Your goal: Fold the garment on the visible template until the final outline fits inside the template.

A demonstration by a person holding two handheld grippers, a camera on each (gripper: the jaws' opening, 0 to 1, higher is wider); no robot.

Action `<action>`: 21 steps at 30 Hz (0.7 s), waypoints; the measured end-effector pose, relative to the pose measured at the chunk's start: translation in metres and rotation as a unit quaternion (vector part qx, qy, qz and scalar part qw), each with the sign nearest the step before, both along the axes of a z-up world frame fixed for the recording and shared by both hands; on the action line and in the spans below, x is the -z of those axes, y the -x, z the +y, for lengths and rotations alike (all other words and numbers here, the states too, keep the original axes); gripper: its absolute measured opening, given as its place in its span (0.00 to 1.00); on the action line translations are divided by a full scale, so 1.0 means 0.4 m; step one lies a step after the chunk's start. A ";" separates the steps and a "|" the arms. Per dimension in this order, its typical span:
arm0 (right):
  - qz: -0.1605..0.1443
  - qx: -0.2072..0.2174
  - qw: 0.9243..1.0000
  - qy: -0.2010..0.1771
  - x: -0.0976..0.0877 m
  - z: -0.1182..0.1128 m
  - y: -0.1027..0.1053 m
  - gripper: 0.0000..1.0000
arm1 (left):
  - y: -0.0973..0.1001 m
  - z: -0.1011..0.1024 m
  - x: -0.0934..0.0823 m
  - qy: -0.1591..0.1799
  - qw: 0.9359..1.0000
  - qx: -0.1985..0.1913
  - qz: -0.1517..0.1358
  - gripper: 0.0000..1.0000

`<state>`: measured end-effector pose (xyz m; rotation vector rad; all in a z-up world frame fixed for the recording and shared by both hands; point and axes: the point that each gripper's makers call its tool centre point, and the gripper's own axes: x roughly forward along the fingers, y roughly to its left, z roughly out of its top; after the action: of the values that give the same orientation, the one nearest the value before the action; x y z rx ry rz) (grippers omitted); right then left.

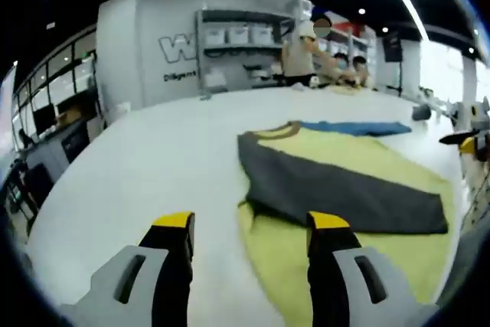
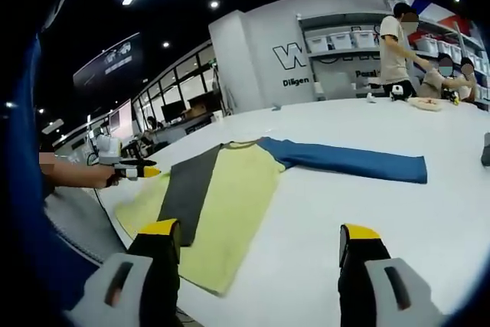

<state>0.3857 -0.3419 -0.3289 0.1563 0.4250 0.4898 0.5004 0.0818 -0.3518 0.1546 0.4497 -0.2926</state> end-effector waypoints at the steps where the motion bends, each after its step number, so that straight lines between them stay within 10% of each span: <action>1: 0.001 0.001 1.000 0.001 0.000 -0.001 -0.002 0.85 | -0.007 0.008 0.007 -0.008 1.000 -0.003 0.003 0.56; 21: 0.016 0.003 1.000 0.007 0.008 0.011 -0.055 0.85 | -0.160 0.070 0.067 -0.040 0.999 -0.029 0.001 0.61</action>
<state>0.4078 -0.3374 -0.3322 0.1530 0.4592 0.4787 0.5644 0.1099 -0.3784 0.2185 0.4663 -0.2190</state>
